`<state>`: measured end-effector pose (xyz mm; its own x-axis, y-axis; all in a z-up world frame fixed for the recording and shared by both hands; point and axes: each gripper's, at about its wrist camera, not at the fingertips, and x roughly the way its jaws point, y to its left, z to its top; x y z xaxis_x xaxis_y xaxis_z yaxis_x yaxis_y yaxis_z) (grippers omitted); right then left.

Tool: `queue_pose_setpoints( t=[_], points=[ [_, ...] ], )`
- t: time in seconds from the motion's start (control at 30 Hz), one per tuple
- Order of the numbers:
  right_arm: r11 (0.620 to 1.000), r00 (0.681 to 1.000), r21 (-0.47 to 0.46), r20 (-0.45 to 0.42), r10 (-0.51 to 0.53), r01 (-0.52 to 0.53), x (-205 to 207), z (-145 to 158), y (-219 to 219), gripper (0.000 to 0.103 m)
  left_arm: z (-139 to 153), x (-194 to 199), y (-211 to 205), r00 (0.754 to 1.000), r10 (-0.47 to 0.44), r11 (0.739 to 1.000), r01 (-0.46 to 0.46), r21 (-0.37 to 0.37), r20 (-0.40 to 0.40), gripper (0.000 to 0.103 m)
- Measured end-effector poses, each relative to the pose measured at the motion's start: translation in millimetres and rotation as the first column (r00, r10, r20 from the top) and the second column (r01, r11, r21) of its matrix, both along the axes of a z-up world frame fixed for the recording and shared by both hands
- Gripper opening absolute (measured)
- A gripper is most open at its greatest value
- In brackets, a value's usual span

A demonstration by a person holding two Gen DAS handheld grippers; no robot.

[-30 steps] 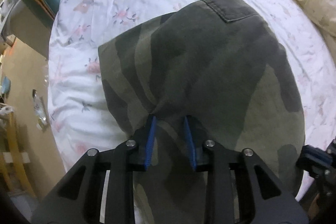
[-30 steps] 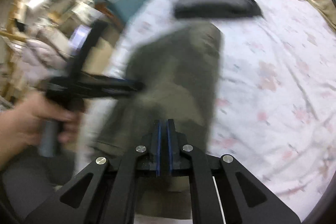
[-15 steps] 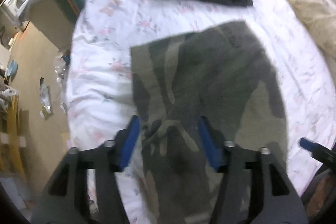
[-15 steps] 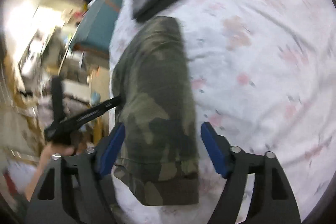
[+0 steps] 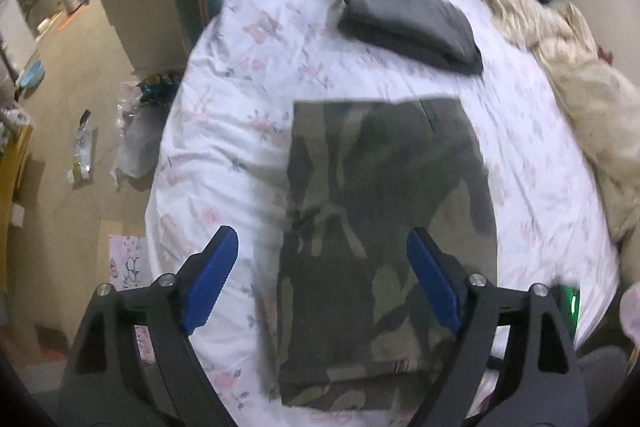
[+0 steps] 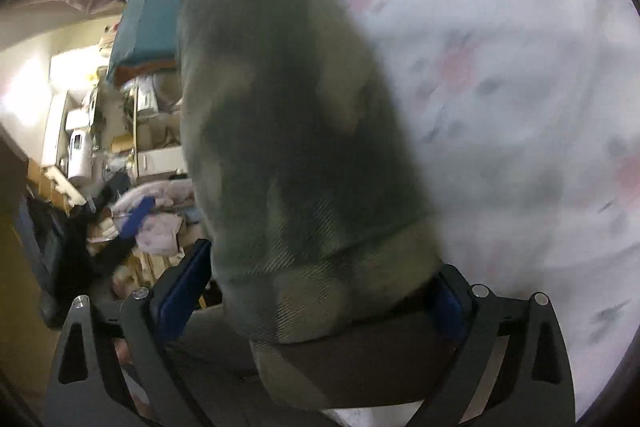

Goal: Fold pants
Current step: 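Open both tools, releasing the folded pants on the bed, then grasp the end of the folded camouflage pants with the right tool and lift it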

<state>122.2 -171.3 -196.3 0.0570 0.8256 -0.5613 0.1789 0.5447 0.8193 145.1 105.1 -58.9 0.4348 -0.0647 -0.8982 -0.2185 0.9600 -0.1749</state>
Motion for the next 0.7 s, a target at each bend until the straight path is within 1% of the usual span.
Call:
queue_pose_setpoints(
  t=[0.03,0.07,0.1,0.13,0.17,0.2,0.27,0.33,0.37,0.43,0.47,0.5,0.57,0.6,0.63,0.7],
  points=[
    [0.998,0.998,-0.061,0.064,-0.002,0.006,-3.6,8.3,4.2,0.087,0.5,1.9,2.9,1.000,0.012,1.000,-0.012,0.000,0.003,0.084],
    [0.994,0.994,-0.109,0.112,-0.013,0.025,-9.0,15.4,6.4,0.072,-0.1,4.7,6.1,1.000,0.024,1.000,-0.024,-0.003,0.004,0.084],
    [0.989,0.990,-0.138,0.139,-0.039,0.058,-13.0,20.8,5.8,0.064,-0.8,7.5,10.0,0.999,0.043,0.999,-0.043,-0.011,0.004,0.084],
    [0.986,0.986,-0.143,0.158,-0.059,0.082,-14.7,27.6,3.1,0.053,-1.6,9.8,13.7,0.998,0.062,0.998,-0.062,-0.024,0.003,0.084],
    [0.986,0.982,-0.143,0.178,-0.060,0.086,-14.3,35.9,0.3,0.045,-2.3,11.7,17.7,0.997,0.081,0.996,-0.081,-0.042,-0.001,0.084],
    [0.986,0.978,-0.143,0.203,-0.054,0.084,-12.0,46.7,-2.1,0.042,-2.6,12.5,20.6,0.996,0.093,0.994,-0.093,-0.058,-0.005,0.084],
    [0.988,0.965,-0.140,0.262,-0.025,0.064,-4.1,72.9,-8.2,0.038,-1.9,12.7,26.0,0.993,0.114,0.989,-0.114,-0.098,-0.006,0.084],
    [0.985,0.943,-0.170,0.332,0.022,0.036,8.0,104.3,-18.4,0.037,-1.4,11.8,29.5,0.992,0.130,0.984,-0.130,-0.120,-0.005,0.084],
    [0.983,0.935,-0.184,0.352,0.044,0.023,15.2,114.6,-24.8,0.036,-0.9,11.3,30.6,0.991,0.136,0.982,-0.136,-0.132,-0.005,0.084],
    [0.973,0.915,-0.230,0.393,0.094,-0.002,42.9,132.6,-49.2,0.036,-0.1,10.7,30.4,0.990,0.139,0.980,-0.138,-0.143,-0.004,0.084],
    [0.971,0.911,-0.240,0.402,0.094,0.005,55.0,137.0,-61.6,0.035,-0.2,10.5,29.6,0.991,0.134,0.981,-0.133,-0.144,-0.004,0.084],
    [0.969,0.911,-0.247,0.405,0.076,0.029,74.7,139.0,-85.7,0.035,-0.4,10.3,28.6,0.992,0.129,0.981,-0.128,-0.146,-0.002,0.084],
    [0.966,0.922,-0.249,0.387,0.031,0.072,102.0,125.2,-127.7,0.035,-1.3,10.5,27.4,0.993,0.122,0.979,-0.120,-0.164,0.002,0.084],
    [0.962,0.928,-0.256,0.373,0.007,0.096,110.6,119.2,-138.7,0.035,-2.0,10.8,26.3,0.993,0.116,0.979,-0.114,-0.167,0.002,0.084],
    [0.956,0.941,-0.264,0.336,-0.032,0.127,121.7,103.0,-156.8,0.035,-3.5,11.7,23.7,0.994,0.106,0.980,-0.104,-0.169,0.000,0.084],
    [0.950,0.958,-0.283,0.283,-0.048,0.131,129.2,77.6,-176.0,0.035,-6.6,13.8,15.9,0.998,0.070,0.982,-0.069,-0.174,-0.002,0.084]
  ],
)
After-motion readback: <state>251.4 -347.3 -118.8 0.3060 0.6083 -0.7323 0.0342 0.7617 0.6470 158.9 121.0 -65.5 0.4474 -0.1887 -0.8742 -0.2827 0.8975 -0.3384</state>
